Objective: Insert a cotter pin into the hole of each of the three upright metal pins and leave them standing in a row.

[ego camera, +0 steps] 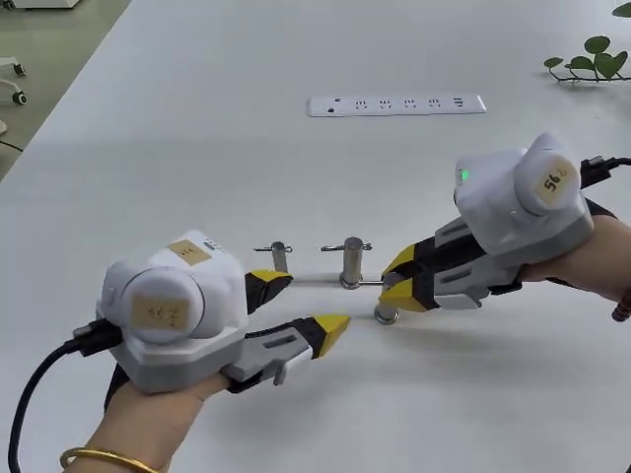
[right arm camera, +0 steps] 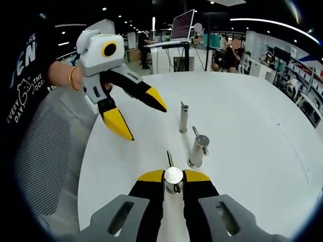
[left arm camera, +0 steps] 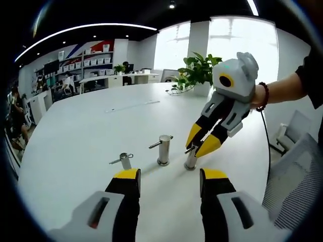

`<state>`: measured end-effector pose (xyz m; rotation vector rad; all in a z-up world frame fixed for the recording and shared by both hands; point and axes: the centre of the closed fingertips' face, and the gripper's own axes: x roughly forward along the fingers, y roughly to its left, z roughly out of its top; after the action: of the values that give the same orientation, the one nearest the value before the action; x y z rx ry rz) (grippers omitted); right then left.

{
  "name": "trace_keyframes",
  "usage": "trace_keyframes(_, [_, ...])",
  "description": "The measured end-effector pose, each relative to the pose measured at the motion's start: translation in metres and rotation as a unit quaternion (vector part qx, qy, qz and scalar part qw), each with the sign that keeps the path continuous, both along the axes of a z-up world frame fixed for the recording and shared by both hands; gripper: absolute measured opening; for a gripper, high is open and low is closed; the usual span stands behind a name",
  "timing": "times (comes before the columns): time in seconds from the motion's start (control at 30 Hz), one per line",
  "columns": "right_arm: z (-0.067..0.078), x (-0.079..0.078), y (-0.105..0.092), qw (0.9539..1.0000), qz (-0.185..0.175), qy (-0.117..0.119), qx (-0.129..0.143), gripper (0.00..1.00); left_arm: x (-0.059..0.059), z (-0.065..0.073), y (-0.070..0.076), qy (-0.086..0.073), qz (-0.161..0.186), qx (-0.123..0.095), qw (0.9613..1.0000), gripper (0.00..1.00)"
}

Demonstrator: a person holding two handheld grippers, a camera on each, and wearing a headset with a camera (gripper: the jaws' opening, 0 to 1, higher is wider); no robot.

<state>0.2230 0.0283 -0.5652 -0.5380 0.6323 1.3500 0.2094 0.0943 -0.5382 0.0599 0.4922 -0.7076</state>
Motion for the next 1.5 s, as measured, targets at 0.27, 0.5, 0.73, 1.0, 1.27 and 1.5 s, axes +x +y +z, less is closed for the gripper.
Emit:
trace_keyframes(0.27, [0.002,0.002,-0.007,0.9999,-0.007,-0.006,-0.004,0.08,-0.002,0.009,0.017,-0.013,0.028,-0.008,0.9995,0.61])
trace_keyframes(0.5, [0.007,0.011,-0.014,0.9997,-0.021,-0.012,-0.001,0.08,-0.006,0.007,0.024,-0.022,0.033,0.012,0.9992,0.77])
trace_keyframes(0.73, [0.008,0.021,-0.019,0.9996,-0.021,-0.02,-0.008,0.08,-0.006,0.007,0.025,-0.023,0.033,0.011,0.9991,0.84])
trace_keyframes(1.0, [0.007,0.034,-0.026,0.9993,-0.024,-0.024,-0.015,0.08,-0.004,0.007,0.029,-0.023,0.038,0.009,0.999,0.9])
trace_keyframes(1.27, [0.004,0.043,-0.032,0.9992,-0.028,-0.02,-0.022,0.08,-0.002,0.007,0.033,-0.027,0.046,0.009,0.9986,0.9])
trace_keyframes(1.5, [0.003,0.045,-0.034,0.9994,-0.02,-0.015,-0.023,0.08,-0.002,0.005,0.034,-0.024,0.046,0.012,0.9986,0.89])
